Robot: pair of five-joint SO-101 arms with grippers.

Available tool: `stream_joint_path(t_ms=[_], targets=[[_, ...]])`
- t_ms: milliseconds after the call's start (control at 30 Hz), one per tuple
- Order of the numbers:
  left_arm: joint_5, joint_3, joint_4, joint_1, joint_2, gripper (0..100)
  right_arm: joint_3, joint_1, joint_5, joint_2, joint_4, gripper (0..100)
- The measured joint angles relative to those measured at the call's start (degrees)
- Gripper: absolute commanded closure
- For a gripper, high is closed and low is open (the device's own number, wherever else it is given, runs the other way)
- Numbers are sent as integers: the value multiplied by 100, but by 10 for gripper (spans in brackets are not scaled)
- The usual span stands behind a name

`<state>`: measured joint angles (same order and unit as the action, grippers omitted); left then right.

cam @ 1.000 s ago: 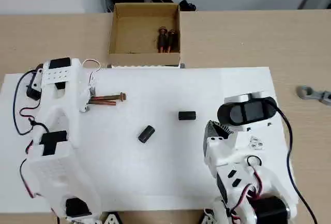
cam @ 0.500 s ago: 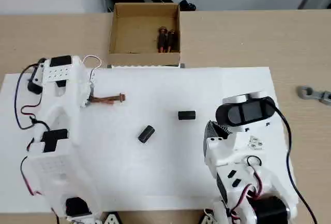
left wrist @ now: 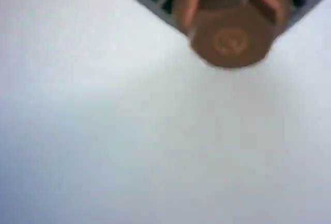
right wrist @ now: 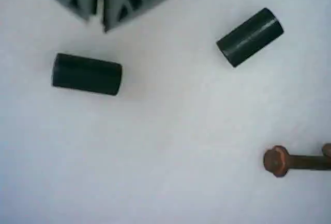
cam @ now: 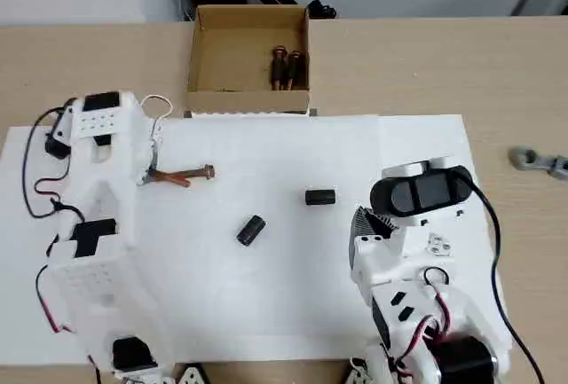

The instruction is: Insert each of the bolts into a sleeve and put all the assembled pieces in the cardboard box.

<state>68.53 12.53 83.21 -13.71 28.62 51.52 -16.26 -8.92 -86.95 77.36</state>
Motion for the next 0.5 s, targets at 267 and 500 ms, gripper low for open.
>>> stream_joint_path(t_ms=[267, 500], targets=[[-1538, 2084, 1433, -18, -9, 994, 0, 0, 0, 0, 0, 995], [-3859, 2796, 1582, -18, -387, 994, -9, 0, 0, 0, 0, 995]])
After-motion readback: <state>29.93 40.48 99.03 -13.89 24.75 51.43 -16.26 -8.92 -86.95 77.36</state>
